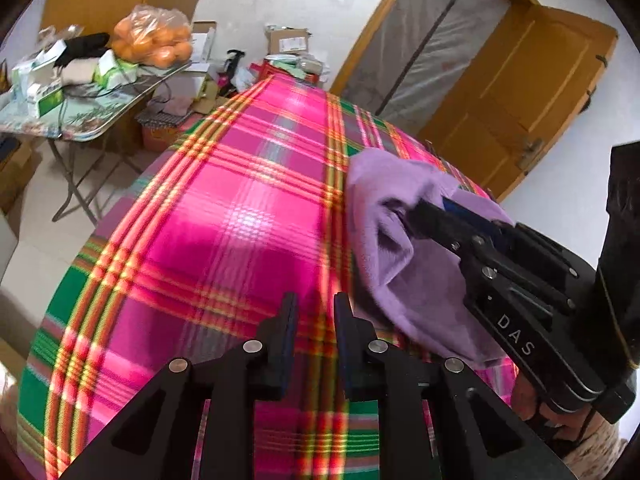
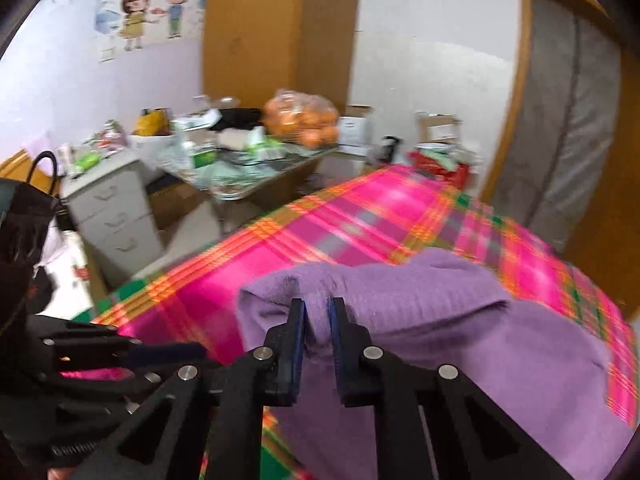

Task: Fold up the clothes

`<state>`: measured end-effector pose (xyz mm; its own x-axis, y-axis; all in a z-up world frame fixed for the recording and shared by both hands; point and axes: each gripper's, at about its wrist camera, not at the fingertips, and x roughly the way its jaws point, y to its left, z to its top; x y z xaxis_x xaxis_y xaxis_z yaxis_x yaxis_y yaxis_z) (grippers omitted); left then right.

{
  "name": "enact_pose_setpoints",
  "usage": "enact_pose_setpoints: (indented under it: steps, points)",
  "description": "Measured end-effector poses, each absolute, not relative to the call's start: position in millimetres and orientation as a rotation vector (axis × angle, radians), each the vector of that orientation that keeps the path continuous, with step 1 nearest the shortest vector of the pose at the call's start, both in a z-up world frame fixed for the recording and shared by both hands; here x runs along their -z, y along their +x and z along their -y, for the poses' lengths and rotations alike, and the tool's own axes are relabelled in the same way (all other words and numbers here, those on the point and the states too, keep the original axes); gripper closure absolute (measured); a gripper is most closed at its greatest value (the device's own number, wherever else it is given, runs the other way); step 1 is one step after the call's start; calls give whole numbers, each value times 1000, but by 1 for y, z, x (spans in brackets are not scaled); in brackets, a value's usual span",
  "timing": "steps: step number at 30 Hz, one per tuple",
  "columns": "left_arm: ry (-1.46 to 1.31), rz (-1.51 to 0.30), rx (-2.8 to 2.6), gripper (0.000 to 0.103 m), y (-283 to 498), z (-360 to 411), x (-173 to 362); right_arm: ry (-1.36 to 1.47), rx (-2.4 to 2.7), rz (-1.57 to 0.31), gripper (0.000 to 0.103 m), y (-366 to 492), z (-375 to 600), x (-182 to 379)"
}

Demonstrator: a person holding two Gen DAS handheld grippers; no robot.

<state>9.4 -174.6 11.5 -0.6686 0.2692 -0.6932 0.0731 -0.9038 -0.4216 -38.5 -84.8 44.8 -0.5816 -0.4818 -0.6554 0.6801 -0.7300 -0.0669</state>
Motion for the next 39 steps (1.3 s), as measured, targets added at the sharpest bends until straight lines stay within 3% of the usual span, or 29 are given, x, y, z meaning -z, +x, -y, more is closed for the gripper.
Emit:
enact_pose_setpoints:
  steps: [8,15,18,22,29,39]
  points:
    - [-1261,685,-2753,86,23,201,-8,904,2095,-300,89,-37,114,-22]
    - [-1251,708,-2773,85,28,212,-13,911,2087,-184,89,-39,82,-39]
    - [-1236,704,-2779,85,29,213,-18,944,2125,-111,80,-49,66,-40]
    - [-1216,701,-2785,85,30,212,-24,1003,2162,4,79,-65,46,-37]
    - [-1219,674,-2766,85,28,202,-29,1200,2133,44,77,-90,53,-13]
    - [-1263,648,-2755,84,21,195,-23,1082,2022,118,54,-87,69,-26]
